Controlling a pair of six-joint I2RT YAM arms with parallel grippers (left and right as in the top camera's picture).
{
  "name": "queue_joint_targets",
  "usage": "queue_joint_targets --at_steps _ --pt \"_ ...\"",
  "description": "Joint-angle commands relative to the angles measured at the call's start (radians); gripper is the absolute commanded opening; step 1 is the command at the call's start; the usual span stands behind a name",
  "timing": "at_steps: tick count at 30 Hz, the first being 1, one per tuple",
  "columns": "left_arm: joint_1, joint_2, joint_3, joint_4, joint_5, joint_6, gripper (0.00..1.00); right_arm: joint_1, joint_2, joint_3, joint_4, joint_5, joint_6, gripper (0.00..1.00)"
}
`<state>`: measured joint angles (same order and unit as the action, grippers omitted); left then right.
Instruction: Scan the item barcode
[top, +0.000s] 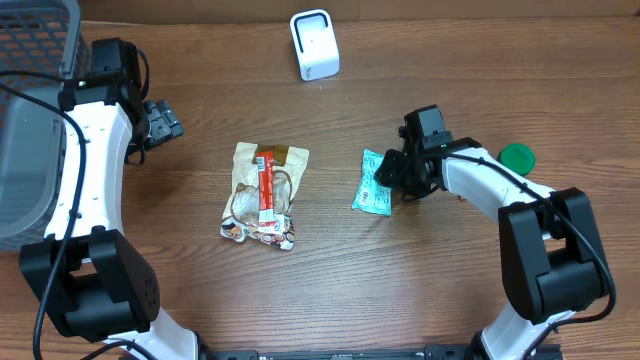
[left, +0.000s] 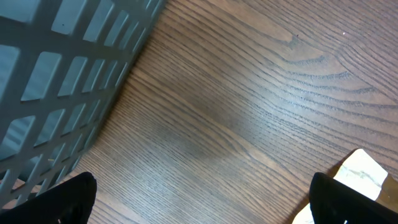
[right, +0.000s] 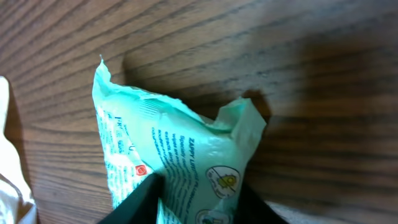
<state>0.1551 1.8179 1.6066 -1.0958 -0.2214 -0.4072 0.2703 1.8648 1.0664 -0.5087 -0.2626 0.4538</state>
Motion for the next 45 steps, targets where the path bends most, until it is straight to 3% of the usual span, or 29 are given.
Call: queue_joint_targets --at_steps 1,2,3,9,16,25,45 --pt "0.002 -0.021 0.019 0.001 -0.01 0.026 1.0 0.006 -0.004 -0.039 -0.016 0.014 0.002 0.21" --pt "0.002 -0.021 0.019 0.0 -0.01 0.026 1.0 0.006 -0.004 -0.039 -0.021 0.013 0.002 0.04" --pt "0.002 -0.021 0.019 0.0 -0.01 0.026 1.0 0.006 -0.004 -0.037 -0.023 0.006 0.002 0.04" --pt "0.002 -0.021 0.019 0.0 -0.01 0.026 1.0 -0.05 -0.011 0.063 -0.107 -0.084 -0.023 0.03" --pt "0.002 -0.021 0.019 0.001 -0.01 0.026 1.0 -0.125 -0.153 0.092 -0.109 -0.32 -0.186 0.04" --pt "0.002 -0.021 0.019 0.0 -0.01 0.026 1.0 -0.13 -0.324 0.092 -0.111 -0.323 -0.254 0.04" --pt "0.002 -0.021 0.019 0.0 -0.01 0.026 1.0 -0.13 -0.327 0.085 -0.175 -0.252 -0.254 0.04"
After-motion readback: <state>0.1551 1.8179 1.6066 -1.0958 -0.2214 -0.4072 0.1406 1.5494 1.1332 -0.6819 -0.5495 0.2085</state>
